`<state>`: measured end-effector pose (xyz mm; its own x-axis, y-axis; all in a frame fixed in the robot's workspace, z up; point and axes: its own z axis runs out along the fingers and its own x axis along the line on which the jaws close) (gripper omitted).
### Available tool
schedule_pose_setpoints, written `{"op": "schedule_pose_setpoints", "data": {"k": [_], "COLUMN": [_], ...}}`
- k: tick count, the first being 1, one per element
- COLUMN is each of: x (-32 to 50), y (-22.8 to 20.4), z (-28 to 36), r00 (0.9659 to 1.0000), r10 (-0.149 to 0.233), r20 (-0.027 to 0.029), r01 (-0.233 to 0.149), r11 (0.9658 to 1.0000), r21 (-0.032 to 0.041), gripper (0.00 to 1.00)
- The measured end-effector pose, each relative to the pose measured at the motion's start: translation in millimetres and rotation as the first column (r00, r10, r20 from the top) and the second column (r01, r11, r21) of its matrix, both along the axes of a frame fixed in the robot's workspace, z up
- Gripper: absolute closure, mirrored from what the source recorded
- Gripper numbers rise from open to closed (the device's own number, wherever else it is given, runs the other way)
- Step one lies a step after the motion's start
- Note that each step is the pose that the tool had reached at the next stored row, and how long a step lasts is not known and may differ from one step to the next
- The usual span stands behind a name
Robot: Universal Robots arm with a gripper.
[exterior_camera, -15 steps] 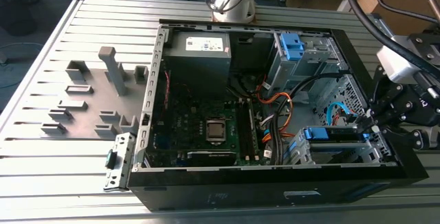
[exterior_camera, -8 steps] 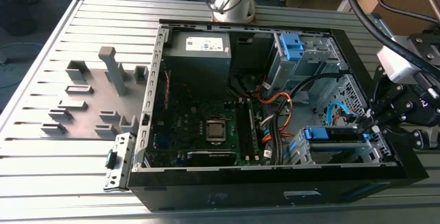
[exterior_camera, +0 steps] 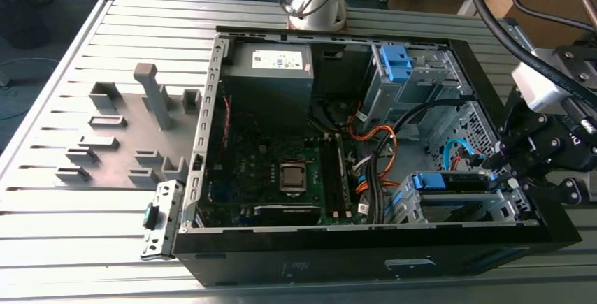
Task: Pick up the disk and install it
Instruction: 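Insert the first disk wire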
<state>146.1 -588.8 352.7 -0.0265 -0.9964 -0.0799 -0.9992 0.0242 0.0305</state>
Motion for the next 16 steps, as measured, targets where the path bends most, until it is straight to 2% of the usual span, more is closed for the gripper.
{"op": "schedule_pose_setpoints", "data": {"k": [1, 3, 6, 11, 16], "x": [0.0, 0.1, 0.2, 2.2, 9.4], "y": [0.0, 0.0, 0.2, 7.6, 12.4], "z": [0.0, 0.0, -0.2, -1.2, -3.3], "r00": [1.0, 1.0, 1.0, 1.0, 1.0], "r10": [0.0, 0.0, 0.0, 0.0, 0.0], "r20": [0.0, 0.0, 0.0, 0.0, 0.0], "r01": [0.0, 0.0, 0.0, 0.0, 0.0], "r11": [1.0, 1.0, 1.0, 1.0, 1.0], "r21": [-0.0001, 0.0, 0.0, 0.0, 0.0], "gripper": [0.71, 0.59, 0.59, 0.59, 0.59]}}
